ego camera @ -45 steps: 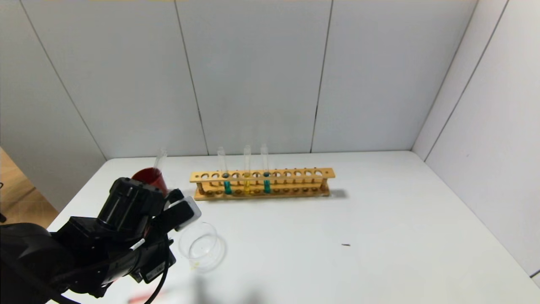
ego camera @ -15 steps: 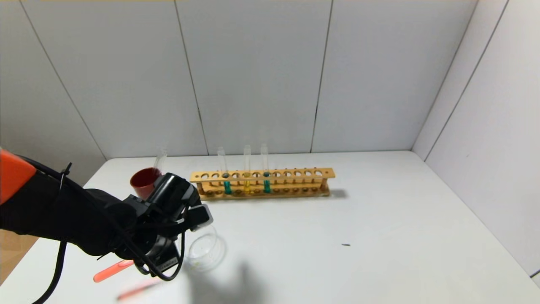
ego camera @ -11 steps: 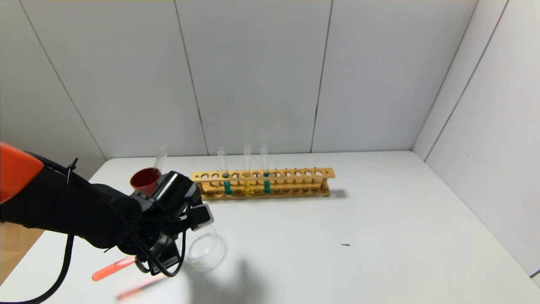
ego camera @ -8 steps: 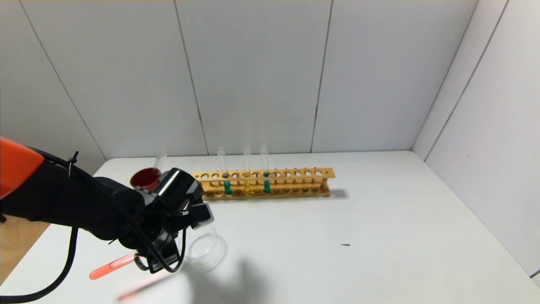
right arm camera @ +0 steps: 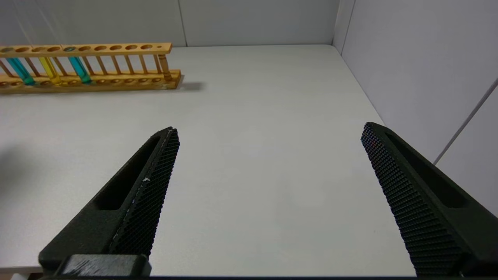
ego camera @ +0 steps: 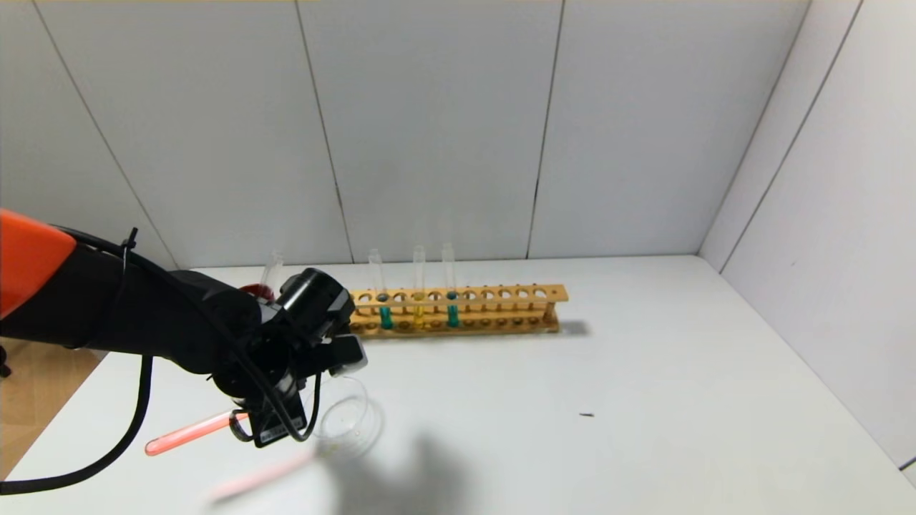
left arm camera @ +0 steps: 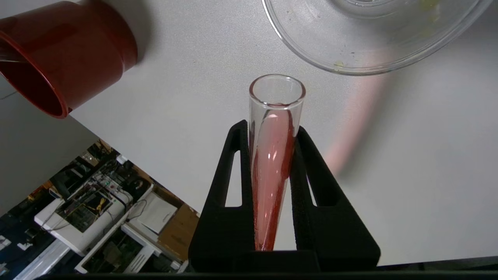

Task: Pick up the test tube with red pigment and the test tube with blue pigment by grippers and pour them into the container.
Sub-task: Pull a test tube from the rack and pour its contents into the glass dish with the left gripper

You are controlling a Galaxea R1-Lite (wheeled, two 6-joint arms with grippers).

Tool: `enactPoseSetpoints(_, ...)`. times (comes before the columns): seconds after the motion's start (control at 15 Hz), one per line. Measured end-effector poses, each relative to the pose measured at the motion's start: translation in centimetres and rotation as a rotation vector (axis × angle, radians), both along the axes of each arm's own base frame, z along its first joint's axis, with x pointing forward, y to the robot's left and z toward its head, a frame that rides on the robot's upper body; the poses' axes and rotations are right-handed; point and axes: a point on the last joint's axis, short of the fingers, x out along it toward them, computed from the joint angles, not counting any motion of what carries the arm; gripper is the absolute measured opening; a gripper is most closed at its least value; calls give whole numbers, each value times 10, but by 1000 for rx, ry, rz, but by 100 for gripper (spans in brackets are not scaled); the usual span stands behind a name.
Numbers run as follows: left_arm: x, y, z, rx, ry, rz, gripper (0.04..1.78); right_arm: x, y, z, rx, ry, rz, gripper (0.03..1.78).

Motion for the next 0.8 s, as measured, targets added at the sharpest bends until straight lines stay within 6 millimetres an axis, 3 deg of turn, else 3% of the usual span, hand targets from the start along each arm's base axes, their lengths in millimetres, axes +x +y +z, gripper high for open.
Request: enactPoseSetpoints(0.8, -3, -11, 15, 95, 68, -29, 32, 0, 0, 0, 0, 0, 1, 171)
